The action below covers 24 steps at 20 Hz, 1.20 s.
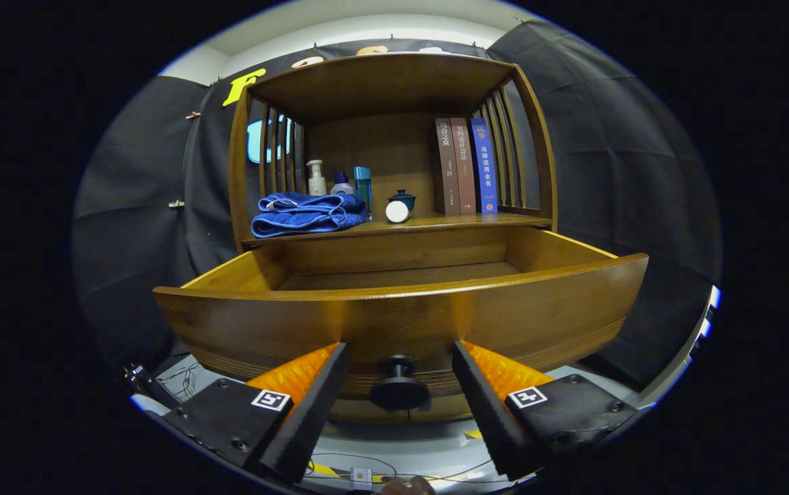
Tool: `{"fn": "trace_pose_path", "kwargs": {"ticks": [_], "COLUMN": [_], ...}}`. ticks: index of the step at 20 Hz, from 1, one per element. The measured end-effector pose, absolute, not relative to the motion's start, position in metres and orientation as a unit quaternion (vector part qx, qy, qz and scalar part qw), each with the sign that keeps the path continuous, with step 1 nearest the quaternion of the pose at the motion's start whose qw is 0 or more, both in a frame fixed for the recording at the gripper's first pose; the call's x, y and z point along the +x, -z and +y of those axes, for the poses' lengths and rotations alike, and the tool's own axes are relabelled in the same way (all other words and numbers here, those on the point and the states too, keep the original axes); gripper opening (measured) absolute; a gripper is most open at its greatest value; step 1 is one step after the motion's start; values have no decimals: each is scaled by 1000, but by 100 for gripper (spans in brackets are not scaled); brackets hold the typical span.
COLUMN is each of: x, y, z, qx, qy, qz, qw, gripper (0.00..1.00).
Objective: Pull open the drawer, take out the items inside it, and place them on the countertop above the cabinet.
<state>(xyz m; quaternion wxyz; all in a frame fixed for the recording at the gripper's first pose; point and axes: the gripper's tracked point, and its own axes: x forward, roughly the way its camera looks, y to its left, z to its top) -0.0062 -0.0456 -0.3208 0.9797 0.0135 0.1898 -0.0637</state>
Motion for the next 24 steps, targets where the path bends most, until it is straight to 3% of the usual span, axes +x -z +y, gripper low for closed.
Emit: {"fn": "trace_pose_path", "kwargs": {"ticks": [24], "x": [160], "y": [338], "z": [-63], "qx": [25], "qy": [67], "qz": [206], "qw": [976], "gripper": [99]}}
